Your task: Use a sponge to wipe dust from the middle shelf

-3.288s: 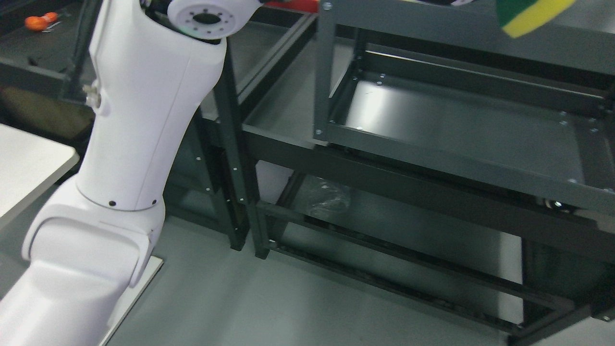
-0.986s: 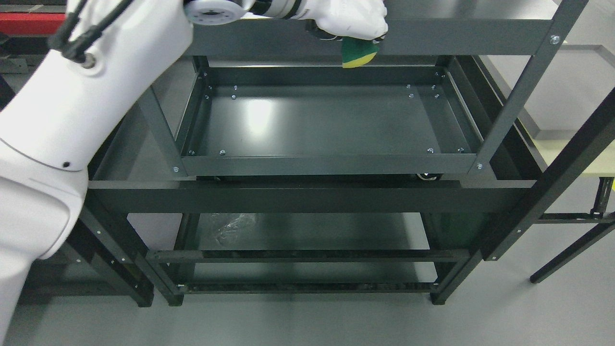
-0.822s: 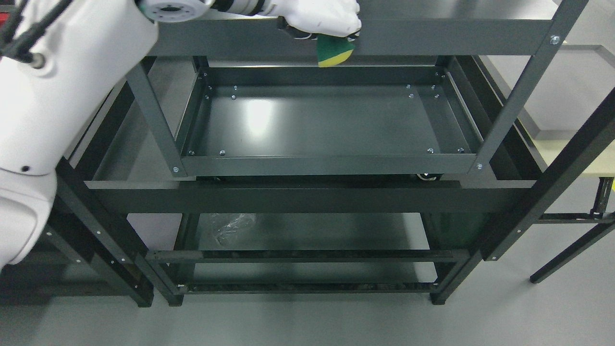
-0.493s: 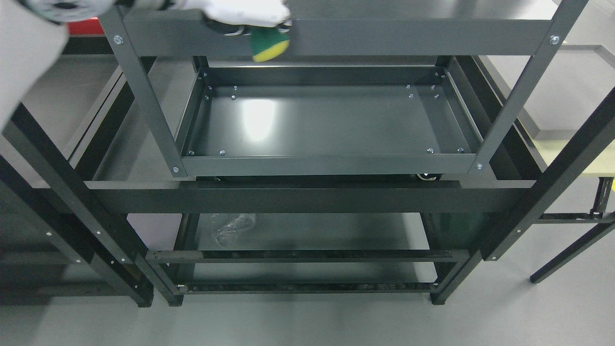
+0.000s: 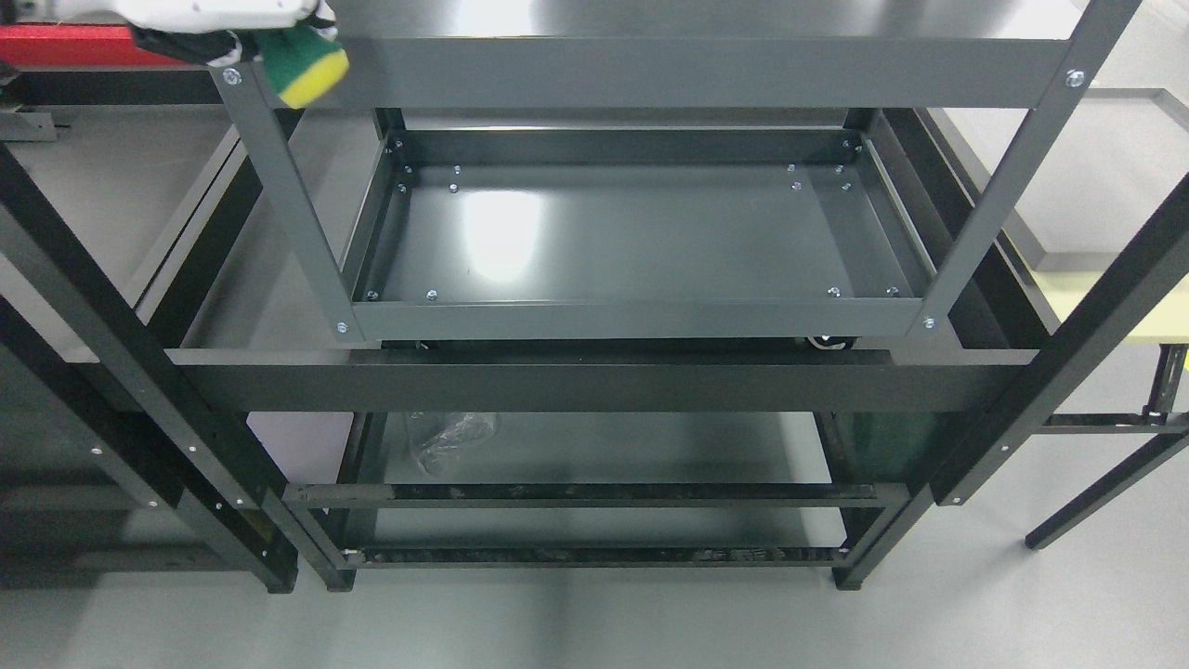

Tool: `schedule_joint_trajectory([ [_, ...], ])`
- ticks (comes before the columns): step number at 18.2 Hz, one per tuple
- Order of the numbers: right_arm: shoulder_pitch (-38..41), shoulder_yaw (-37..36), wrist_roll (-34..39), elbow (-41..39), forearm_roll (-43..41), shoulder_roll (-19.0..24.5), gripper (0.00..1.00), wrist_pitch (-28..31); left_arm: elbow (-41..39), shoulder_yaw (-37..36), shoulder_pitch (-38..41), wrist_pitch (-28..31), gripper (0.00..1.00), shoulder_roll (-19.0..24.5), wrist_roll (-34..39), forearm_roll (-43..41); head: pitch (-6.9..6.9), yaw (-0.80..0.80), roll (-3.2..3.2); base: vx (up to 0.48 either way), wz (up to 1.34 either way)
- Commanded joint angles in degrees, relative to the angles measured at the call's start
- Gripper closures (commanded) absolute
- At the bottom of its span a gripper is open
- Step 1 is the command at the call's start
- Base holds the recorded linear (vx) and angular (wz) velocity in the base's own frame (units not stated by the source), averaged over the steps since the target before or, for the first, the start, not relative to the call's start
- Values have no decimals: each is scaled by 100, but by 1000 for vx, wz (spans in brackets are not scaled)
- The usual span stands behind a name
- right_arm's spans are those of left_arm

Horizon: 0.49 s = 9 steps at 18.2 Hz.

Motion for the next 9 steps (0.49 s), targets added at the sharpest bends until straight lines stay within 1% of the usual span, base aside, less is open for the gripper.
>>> schedule_joint_trajectory([
  [1, 0, 0, 2, -100, 0, -100, 0, 420, -192, 1078, -438, 4, 99, -772, 23, 566, 0, 0, 0, 0, 0],
  [4, 0, 0, 2, -100, 0, -100, 0, 420, -69, 1009, -1062, 4, 100, -1872, 23, 488, 0, 0, 0, 0, 0],
  [5, 0, 0, -6, -100, 0, -100, 0, 420, 106, 982, -1247, 4, 100, -2346, 23, 296, 0, 0, 0, 0, 0],
  [8, 0, 0, 2, -100, 0, -100, 0, 420, 1027, 938, -1984, 4, 100, -3884, 31, -512, 0, 0, 0, 0, 0],
  [9, 0, 0, 2, -100, 0, -100, 0, 420, 1326, 938, -2152, 4, 100, -4254, 40, -698, 0, 0, 0, 0, 0],
])
